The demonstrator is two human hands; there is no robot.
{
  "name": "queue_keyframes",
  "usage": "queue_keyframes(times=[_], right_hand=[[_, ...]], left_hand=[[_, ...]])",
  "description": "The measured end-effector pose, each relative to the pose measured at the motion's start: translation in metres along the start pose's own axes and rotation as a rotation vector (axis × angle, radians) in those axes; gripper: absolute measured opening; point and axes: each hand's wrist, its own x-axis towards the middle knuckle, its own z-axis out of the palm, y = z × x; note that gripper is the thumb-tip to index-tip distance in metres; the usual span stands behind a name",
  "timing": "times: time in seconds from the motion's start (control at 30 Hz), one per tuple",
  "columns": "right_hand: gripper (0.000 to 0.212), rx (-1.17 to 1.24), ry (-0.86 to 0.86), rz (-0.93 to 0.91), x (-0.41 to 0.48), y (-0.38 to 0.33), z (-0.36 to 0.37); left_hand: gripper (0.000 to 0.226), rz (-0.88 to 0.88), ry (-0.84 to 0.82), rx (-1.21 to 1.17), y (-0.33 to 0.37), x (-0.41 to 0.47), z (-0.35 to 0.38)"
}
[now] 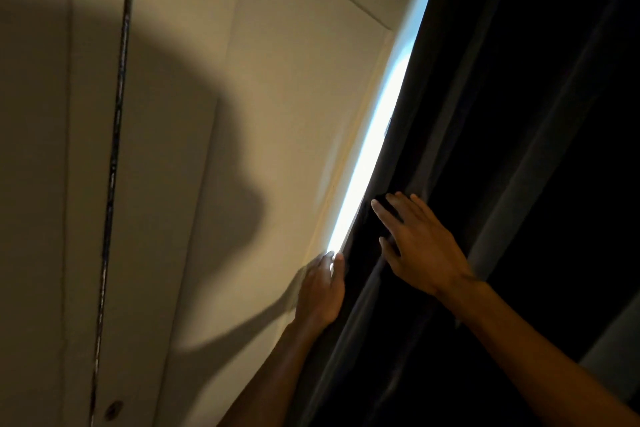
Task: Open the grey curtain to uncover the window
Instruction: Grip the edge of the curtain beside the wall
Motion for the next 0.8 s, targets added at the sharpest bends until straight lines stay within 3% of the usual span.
queue_keyframes(times=[0.27, 0.37, 0.47, 0.63, 0.8], right_hand=[[0.064, -0.034, 0.084, -0.039, 0.016, 0.007, 0.002], [0.064, -0.184, 0.135, -0.173, 0.033, 0.012, -0.002], [0.069, -0.339, 0.081, -0.291, 0.048, 0.015, -0.006], [0.083, -0.345, 0.011, -0.269, 0.065, 0.017, -0.019], [0.066, -0.449, -0.104, -0.329, 0.074, 0.021, -0.022]], left_hand=[[0.033, 0.042, -0.089, -0.05, -0.007, 0.013, 0.029], [0.02, 0.056, -0.065, -0.045, -0.013, 0.016, 0.033], [0.021, 0.069, -0.055, -0.088, -0.014, 0.011, 0.031], [0.022, 0.062, 0.005, -0.118, -0.018, 0.001, 0.028], [0.028, 0.072, 0.059, -0.136, -0.027, -0.008, 0.034]])
